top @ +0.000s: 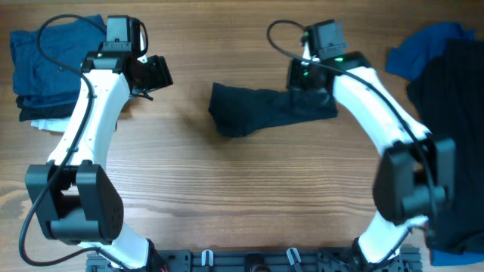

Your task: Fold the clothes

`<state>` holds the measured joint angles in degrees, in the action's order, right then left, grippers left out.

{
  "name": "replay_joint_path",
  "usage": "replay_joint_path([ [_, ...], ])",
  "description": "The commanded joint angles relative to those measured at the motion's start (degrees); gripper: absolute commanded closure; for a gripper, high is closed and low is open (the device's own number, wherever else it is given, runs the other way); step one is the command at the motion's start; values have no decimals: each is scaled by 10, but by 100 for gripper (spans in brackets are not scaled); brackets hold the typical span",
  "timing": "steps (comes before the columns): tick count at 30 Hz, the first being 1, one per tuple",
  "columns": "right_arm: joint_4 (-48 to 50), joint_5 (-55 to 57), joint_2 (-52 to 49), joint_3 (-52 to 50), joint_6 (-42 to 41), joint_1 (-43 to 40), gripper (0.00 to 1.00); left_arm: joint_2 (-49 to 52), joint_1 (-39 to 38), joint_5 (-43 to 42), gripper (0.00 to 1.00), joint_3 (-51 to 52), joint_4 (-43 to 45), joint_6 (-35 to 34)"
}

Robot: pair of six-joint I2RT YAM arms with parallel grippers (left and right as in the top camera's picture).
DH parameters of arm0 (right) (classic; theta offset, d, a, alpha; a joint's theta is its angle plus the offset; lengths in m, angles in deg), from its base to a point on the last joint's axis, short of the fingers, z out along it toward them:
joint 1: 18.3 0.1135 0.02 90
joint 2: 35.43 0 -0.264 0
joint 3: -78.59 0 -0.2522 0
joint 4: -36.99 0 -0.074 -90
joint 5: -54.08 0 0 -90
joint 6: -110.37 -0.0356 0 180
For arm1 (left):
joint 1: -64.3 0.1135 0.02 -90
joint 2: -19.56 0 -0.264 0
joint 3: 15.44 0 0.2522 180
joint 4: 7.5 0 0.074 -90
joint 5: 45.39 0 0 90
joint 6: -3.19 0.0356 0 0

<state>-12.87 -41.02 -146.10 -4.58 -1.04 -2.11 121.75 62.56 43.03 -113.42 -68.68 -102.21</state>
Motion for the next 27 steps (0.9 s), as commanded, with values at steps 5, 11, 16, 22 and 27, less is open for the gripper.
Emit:
replay_joint_path([
  [5, 31, -135, -53, 27, 133, 7, 64, -6, 2, -7, 26, -2, -1, 1],
  [11, -16, -124, 77, 43, 137, -47, 29, -6, 2, -7, 25, -2, -2, 1],
  [16, -96, -114, 72, 8, 138, -59, 96, -6, 2, -7, 24, -2, -2, 1],
  [22, -23, -114, 2, -123, 138, -59, 96, -6, 2, -7, 23, -2, -2, 1],
  [27, -3, -113, -20, -141, 139, -59, 96, -6, 2, -7, 22, -2, -6, 1],
])
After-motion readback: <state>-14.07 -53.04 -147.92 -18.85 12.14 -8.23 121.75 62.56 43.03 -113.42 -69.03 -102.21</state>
